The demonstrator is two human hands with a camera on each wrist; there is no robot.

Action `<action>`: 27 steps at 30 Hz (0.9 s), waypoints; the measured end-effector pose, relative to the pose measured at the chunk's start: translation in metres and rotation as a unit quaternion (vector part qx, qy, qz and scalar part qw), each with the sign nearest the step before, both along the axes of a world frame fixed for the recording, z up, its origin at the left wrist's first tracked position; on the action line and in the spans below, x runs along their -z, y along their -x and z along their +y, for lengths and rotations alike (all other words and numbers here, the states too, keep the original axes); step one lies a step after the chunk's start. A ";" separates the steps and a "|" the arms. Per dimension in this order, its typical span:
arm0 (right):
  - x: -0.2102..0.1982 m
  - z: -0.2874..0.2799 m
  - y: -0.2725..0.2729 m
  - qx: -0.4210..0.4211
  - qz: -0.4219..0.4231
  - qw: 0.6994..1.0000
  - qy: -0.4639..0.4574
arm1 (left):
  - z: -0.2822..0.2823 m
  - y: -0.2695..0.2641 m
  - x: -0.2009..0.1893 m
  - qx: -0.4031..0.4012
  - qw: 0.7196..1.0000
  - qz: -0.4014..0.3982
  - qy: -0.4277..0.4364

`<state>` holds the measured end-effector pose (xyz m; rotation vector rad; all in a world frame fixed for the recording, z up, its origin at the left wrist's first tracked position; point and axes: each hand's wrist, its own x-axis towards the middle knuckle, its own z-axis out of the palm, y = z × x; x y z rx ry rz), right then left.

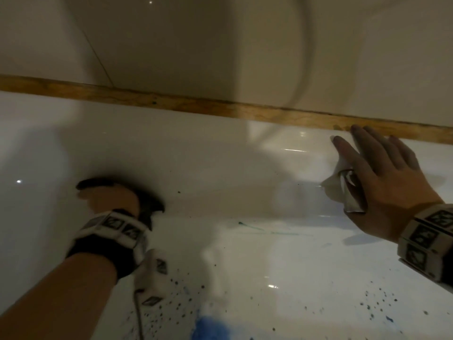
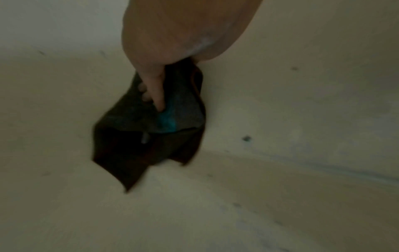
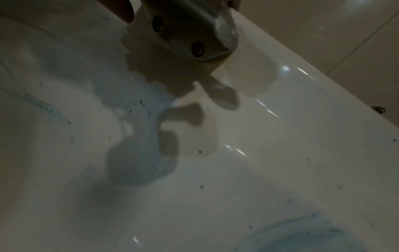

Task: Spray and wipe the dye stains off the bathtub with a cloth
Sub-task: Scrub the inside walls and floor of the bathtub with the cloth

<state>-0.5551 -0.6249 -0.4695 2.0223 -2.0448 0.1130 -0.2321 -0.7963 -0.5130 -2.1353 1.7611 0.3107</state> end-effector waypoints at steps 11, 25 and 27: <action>-0.002 -0.001 0.001 0.011 0.003 1.000 -0.022 | 0.046 0.065 0.014 -0.113 0.969 0.203 0.078; -0.001 -0.001 -0.004 0.010 -0.006 1.000 -0.011 | 0.136 0.113 0.055 0.178 0.882 0.360 0.246; -0.002 -0.001 -0.004 0.012 -0.007 1.000 -0.011 | 0.141 0.122 0.055 0.146 0.890 0.363 0.235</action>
